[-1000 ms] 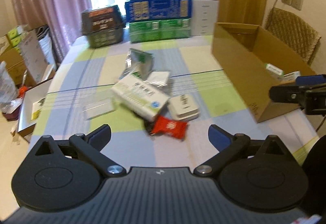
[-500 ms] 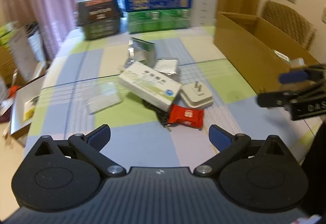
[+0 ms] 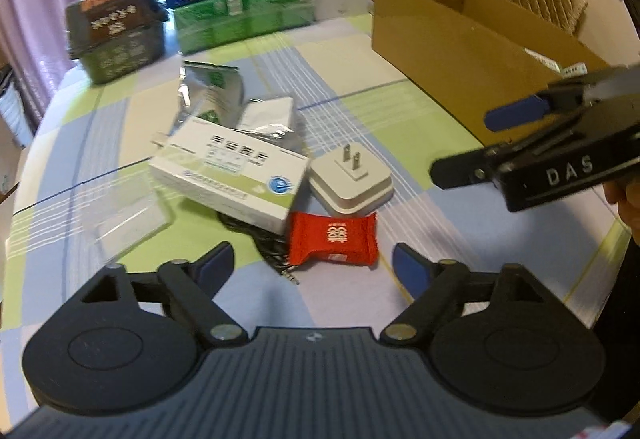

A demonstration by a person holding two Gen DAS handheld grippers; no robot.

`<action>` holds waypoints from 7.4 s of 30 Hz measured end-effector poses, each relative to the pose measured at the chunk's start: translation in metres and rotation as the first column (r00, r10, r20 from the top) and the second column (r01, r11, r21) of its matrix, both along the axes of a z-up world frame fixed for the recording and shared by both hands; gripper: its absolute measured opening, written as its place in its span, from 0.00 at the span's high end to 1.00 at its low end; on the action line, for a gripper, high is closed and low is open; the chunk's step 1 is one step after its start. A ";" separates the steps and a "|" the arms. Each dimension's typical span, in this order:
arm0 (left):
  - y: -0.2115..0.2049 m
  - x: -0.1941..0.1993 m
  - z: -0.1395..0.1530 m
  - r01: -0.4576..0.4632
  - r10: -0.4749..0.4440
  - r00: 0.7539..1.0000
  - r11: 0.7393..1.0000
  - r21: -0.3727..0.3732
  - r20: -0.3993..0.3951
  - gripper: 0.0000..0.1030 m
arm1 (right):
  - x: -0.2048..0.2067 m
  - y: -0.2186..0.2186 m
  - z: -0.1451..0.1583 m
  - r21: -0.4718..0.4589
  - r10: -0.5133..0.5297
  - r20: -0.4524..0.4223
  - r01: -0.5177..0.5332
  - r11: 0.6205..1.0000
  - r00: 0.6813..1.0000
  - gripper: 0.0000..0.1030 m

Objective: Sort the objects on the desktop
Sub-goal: 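Grasp the red candy packet with the left tool while the right tool grasps the white plug, then carry the candy packet and plug up over the cardboard box, then open both tools to drop the packet and plug into the box, then withdraw both tools back over the remaining table items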

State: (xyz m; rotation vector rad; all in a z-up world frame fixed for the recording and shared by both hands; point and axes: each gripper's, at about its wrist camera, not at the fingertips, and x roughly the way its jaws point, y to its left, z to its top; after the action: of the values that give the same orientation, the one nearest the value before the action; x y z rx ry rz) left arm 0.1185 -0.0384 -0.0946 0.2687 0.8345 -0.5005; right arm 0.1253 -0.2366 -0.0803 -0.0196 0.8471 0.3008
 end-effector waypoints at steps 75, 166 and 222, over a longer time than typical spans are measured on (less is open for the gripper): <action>-0.029 -0.008 -0.034 0.021 -0.021 1.000 0.999 -0.024 -0.013 0.63 | -0.040 -0.027 -0.024 -0.025 -0.127 -0.034 0.126 0.992 0.991 0.26; -0.188 0.039 0.092 0.088 -0.063 0.988 0.980 -0.178 0.142 0.44 | 0.013 -0.222 0.086 0.126 -0.431 0.116 0.417 0.900 0.895 0.19; 0.100 -0.073 0.098 -0.350 0.362 0.923 0.931 -0.107 0.129 0.01 | -0.093 0.018 0.064 0.038 -0.018 0.039 0.016 0.999 0.999 0.02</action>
State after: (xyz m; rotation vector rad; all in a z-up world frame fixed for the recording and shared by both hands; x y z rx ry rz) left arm 0.0458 0.0614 0.0033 0.0722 0.6968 -0.1692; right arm 0.0319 -0.2188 -0.0167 0.0169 0.8021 0.2997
